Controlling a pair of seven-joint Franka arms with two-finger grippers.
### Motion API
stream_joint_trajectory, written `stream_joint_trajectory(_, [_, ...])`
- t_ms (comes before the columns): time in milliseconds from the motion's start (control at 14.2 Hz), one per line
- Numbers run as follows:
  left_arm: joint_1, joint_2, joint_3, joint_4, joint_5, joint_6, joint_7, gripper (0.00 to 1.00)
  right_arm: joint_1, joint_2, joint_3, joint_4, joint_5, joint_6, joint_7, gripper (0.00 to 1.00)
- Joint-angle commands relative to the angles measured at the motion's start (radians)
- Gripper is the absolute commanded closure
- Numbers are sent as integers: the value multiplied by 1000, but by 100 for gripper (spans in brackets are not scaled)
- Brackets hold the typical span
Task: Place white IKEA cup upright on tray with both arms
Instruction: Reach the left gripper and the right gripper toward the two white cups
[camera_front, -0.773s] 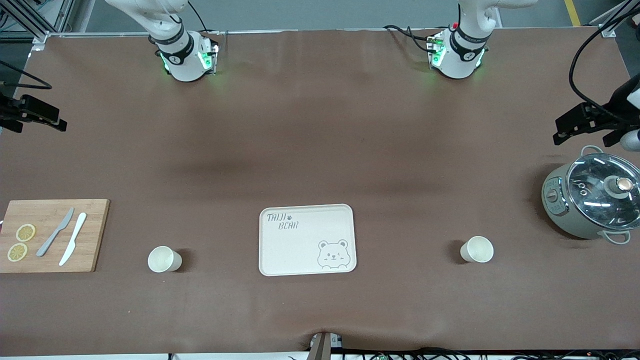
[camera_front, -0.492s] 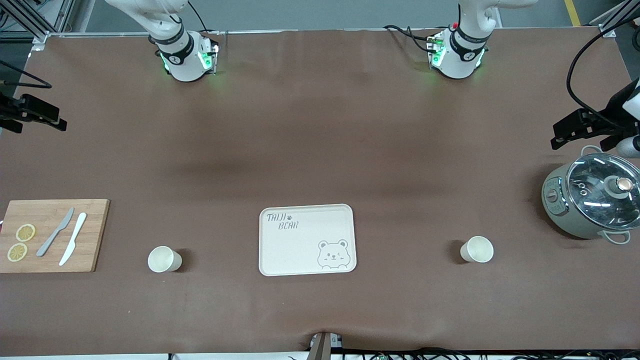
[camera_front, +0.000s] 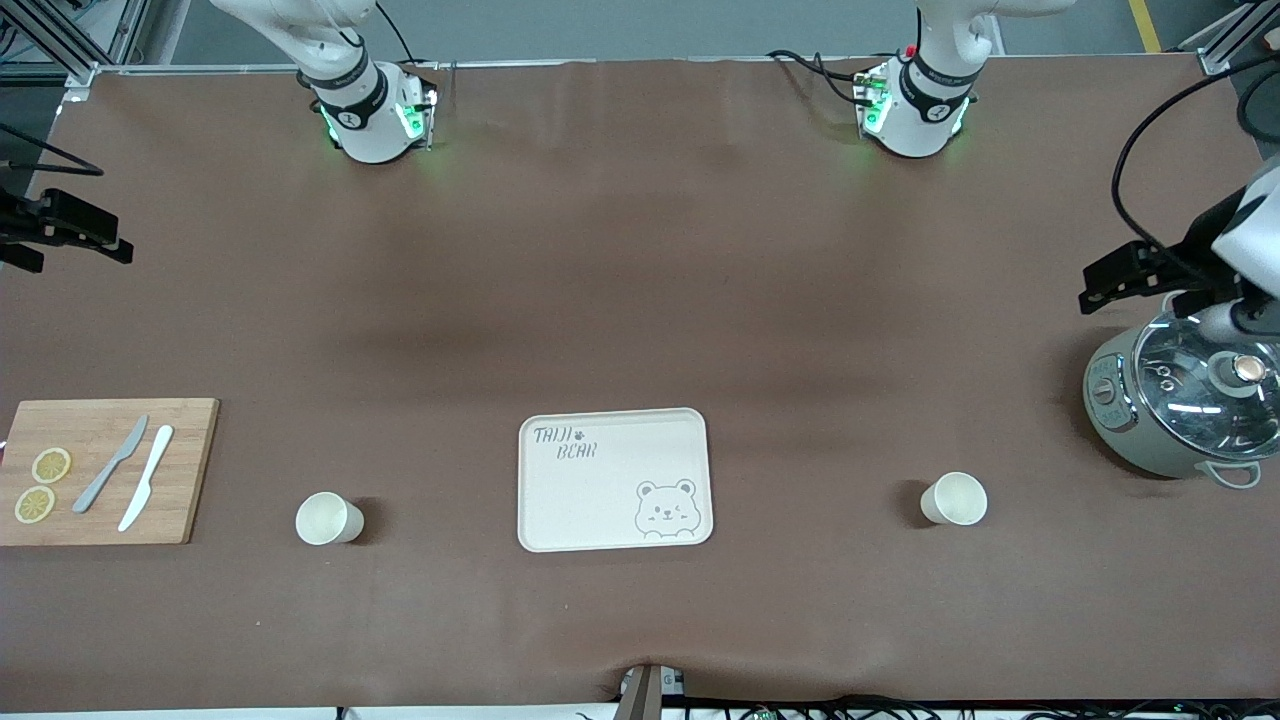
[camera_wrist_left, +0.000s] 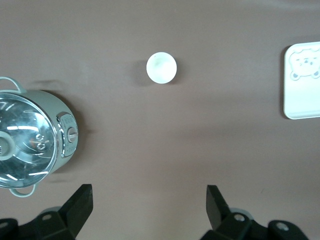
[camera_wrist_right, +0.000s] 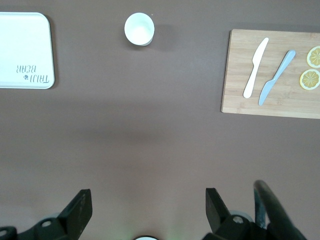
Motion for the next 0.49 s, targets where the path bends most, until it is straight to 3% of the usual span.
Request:
stream_joint_trajectory(0, [-2, 34, -1, 3, 16, 35, -12, 0, -19, 9, 15, 9, -19, 19, -9, 0])
stream_joint_trajectory(422, [1, 139, -1, 5, 59, 124, 2, 0, -19, 12, 15, 8, -4, 60, 8, 0])
